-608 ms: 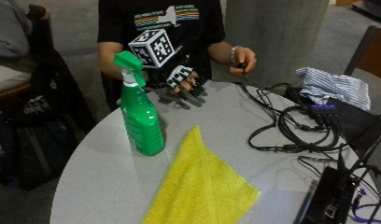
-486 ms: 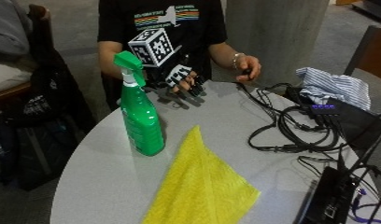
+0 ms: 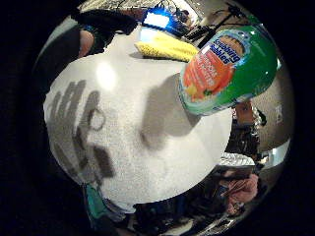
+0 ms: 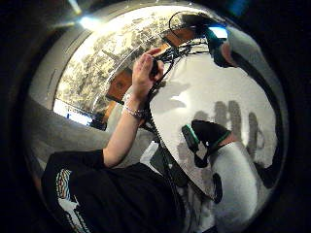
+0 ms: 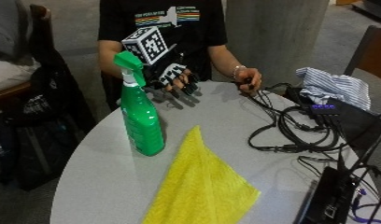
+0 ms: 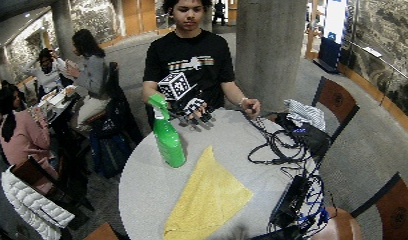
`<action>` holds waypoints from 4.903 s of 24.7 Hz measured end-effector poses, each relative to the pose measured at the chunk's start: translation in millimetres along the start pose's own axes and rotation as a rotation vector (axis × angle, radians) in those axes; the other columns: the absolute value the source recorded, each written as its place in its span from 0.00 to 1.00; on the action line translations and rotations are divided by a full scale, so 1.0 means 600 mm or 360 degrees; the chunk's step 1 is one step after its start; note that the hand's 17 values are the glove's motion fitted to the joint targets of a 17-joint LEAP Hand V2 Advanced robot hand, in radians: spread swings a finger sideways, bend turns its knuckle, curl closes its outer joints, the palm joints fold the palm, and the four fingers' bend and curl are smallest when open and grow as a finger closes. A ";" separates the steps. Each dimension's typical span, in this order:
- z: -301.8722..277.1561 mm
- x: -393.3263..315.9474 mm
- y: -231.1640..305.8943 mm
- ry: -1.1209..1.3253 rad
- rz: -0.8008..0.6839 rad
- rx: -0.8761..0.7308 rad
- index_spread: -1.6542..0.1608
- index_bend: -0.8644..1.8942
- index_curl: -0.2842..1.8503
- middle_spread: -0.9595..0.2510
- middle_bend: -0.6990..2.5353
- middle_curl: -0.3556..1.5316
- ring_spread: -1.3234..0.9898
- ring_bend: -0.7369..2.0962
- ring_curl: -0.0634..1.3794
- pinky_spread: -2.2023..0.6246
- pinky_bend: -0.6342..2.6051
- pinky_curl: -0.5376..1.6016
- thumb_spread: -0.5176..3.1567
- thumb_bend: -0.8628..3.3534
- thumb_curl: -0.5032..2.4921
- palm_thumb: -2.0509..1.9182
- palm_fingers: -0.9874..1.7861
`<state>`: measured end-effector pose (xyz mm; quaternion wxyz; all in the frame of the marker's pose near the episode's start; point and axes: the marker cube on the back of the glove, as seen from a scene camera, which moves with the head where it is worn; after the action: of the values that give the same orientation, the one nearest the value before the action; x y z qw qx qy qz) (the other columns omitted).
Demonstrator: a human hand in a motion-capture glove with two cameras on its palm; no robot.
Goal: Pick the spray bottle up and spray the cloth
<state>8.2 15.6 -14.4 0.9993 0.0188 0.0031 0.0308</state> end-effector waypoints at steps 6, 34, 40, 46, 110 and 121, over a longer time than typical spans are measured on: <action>-0.019 0.004 0.034 -0.0147 0.0147 0.0207 0.74 0.35 0.25 0.79 0.27 0.32 0.56 0.38 0.21 0.85 0.33 0.38 0.40 0.26 0.25 0.69 0.61; -0.098 0.193 0.048 -0.0902 0.1030 0.1003 0.74 0.35 0.22 0.84 0.27 0.37 0.59 0.39 0.26 0.86 0.39 0.42 0.41 0.21 0.27 0.70 0.52; -0.094 0.231 0.005 -0.0846 0.1089 0.0951 0.73 0.35 0.22 0.85 0.28 0.37 0.60 0.38 0.25 0.86 0.40 0.42 0.41 0.20 0.28 0.71 0.50; -0.087 0.249 -0.026 -0.0840 0.1096 0.0873 0.71 0.31 0.19 0.88 0.27 0.36 0.60 0.39 0.26 0.87 0.44 0.44 0.41 0.20 0.28 0.71 0.42; -0.076 0.344 -0.106 -0.1364 0.0730 0.0559 0.70 0.34 0.24 0.81 0.28 0.39 0.60 0.38 0.27 0.90 0.40 0.41 0.37 0.20 0.30 0.72 0.53; -0.097 0.329 -0.104 -0.1076 0.0792 0.0803 0.74 0.36 0.26 0.75 0.30 0.41 0.56 0.45 0.31 0.82 0.36 0.40 0.36 0.21 0.33 0.76 0.71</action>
<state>208.6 -32.2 -75.6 0.8710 0.2694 -0.3188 0.2592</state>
